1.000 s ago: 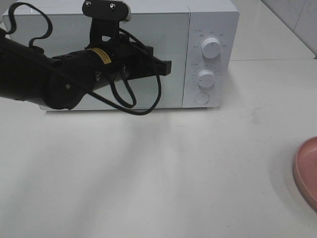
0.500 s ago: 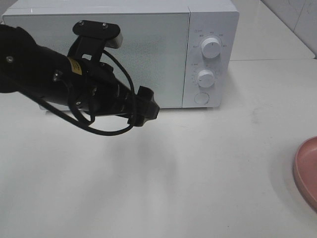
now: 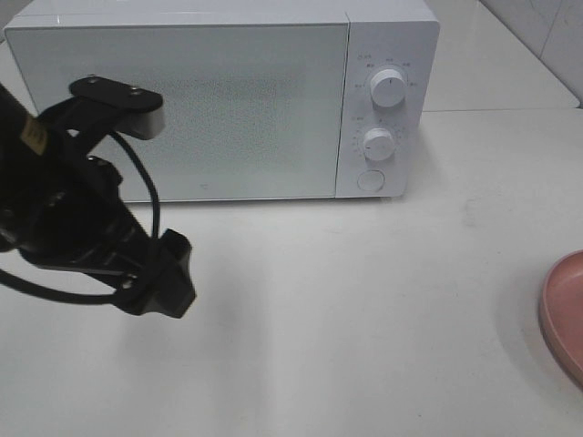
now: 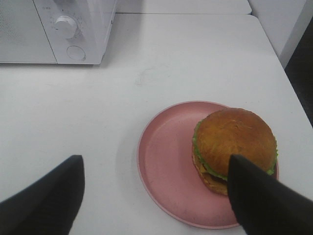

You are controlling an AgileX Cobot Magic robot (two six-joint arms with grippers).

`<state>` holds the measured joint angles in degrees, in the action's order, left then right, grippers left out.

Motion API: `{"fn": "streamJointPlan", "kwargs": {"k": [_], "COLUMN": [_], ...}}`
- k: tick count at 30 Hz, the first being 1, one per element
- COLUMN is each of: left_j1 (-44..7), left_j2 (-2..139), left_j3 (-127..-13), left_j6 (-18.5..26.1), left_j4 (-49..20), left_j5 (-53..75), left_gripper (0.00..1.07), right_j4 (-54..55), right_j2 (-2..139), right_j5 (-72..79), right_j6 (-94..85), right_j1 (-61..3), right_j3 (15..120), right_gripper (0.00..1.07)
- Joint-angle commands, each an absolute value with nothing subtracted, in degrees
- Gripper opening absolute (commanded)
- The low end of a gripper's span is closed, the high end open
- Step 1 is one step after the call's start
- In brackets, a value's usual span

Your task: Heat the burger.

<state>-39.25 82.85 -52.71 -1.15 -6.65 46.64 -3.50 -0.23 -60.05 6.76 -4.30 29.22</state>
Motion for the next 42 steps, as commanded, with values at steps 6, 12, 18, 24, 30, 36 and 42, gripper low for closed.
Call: {"fn": "streamJointPlan", "kwargs": {"k": [6, 12, 18, 24, 30, 36, 42], "left_j1": [-23.1, -8.7, -1.9, -1.3, -1.3, -1.3, -1.3], "left_j2": [76.5, 71.3, 66.5, 59.3, 50.3, 40.3, 32.4], "left_j3": [-52.6, -52.6, -52.6, -49.0, -39.6, -31.1, -28.8], "left_j6": [-1.3, 1.6, 1.1, 1.1, 1.1, 1.1, 1.1], "left_j4": [-5.6, -5.7, -6.4, -5.7, -5.0, -4.6, -4.1], "left_j5": [54.7, 60.0, 63.1, 64.5, 62.1, 61.4, 59.6], "left_gripper": [1.0, 1.0, 1.0, 1.0, 1.0, 1.0, 1.0], "right_j4": [-3.4, -3.4, -3.4, -3.4, -3.4, -3.4, -3.4], "right_j2": [-1.7, -1.7, -1.7, -1.7, -1.7, -1.7, -1.7], "right_j5": [-59.8, -59.8, -59.8, -59.8, -59.8, -59.8, -59.8], "right_j6": [6.1, 6.1, 6.1, 6.1, 6.1, 6.1, 6.1], "right_j1": [-3.9, -3.9, -3.9, -3.9, -3.9, -3.9, -3.9], "right_j3": [29.2, 29.2, 29.2, 29.2, 29.2, 29.2, 29.2], "right_gripper": [0.76, 0.76, 0.76, 0.76, 0.76, 0.76, 0.76]}}
